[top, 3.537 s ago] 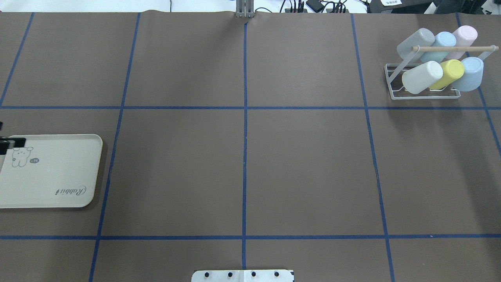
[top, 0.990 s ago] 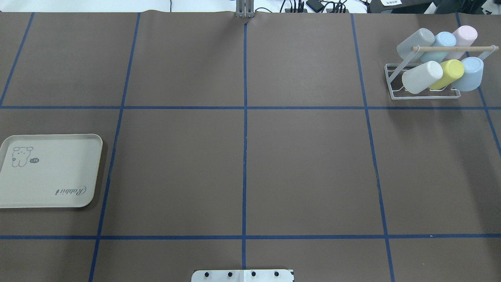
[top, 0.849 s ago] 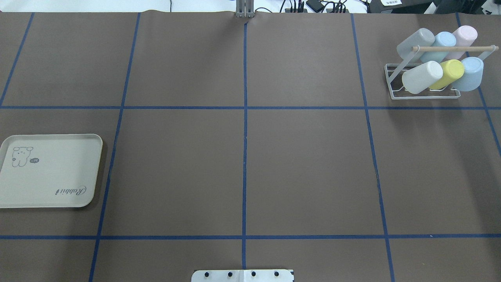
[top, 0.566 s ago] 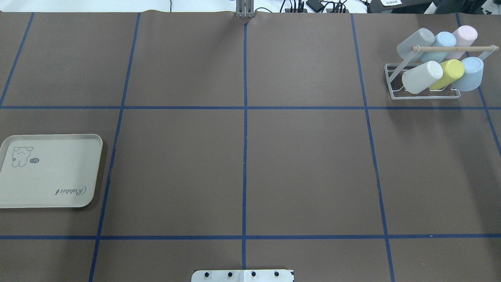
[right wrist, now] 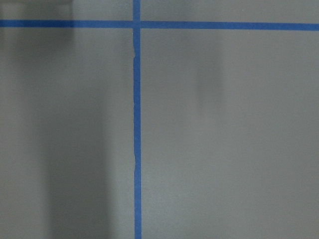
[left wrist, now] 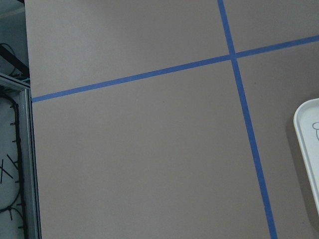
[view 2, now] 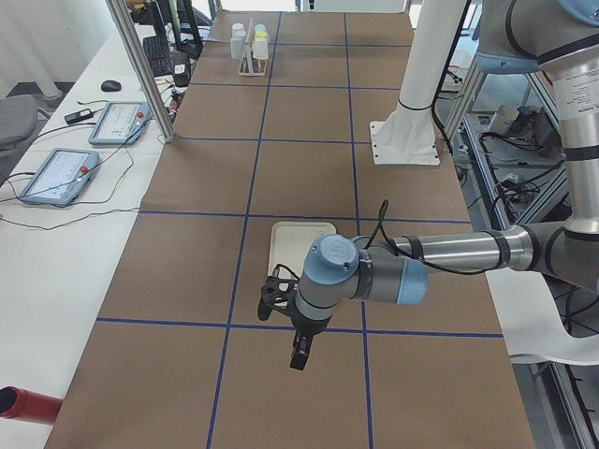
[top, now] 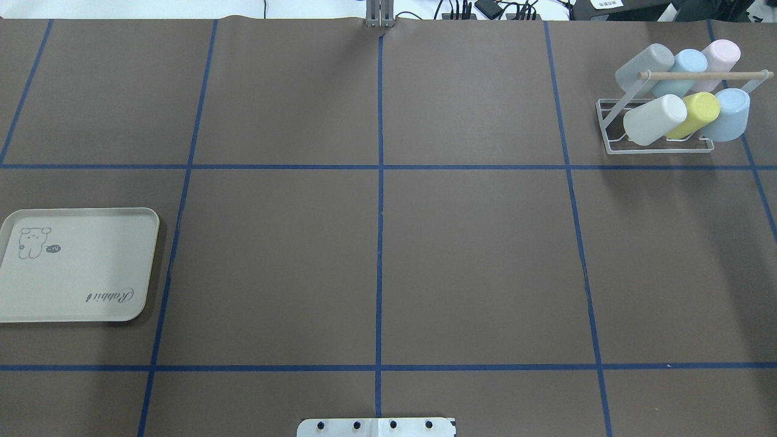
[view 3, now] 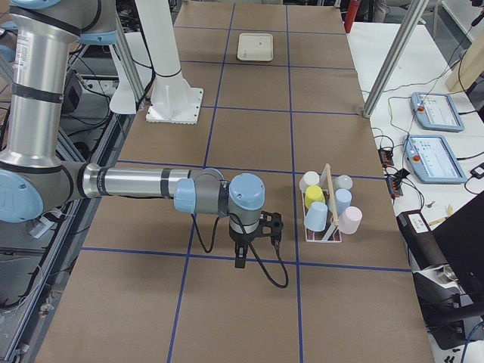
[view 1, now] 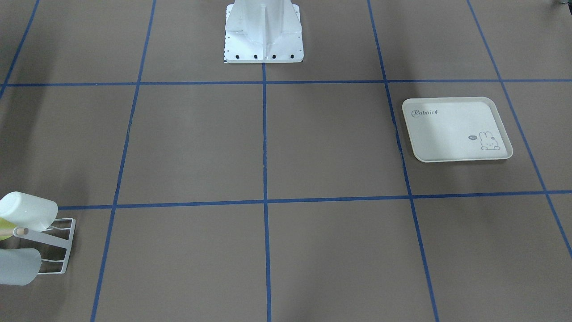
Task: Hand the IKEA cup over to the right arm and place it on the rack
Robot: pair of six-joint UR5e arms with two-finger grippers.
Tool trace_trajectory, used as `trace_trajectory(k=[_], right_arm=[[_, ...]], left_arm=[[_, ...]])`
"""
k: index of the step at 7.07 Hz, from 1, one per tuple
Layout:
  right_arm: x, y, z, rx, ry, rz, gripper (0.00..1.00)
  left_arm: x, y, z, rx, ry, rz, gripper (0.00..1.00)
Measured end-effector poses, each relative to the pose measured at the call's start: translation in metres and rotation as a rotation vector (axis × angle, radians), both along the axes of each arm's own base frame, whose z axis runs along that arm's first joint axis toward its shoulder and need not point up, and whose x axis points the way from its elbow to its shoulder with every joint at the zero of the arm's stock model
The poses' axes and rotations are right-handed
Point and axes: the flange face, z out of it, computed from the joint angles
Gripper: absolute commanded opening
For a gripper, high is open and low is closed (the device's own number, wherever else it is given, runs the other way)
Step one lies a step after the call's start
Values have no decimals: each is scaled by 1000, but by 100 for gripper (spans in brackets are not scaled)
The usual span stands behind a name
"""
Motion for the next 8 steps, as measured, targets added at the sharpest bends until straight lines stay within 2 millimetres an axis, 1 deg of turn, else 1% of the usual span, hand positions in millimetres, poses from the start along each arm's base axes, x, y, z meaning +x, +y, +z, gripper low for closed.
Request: trace_trajectory(k=[5,8], right_arm=[[-1,0,-3,6,-5,-1,100],[-1,-1,-3,8,-6,-3,100]], left_arm=[[0,4,16,-33,-1,0,100],[1,7,29,-57,2,1,100]])
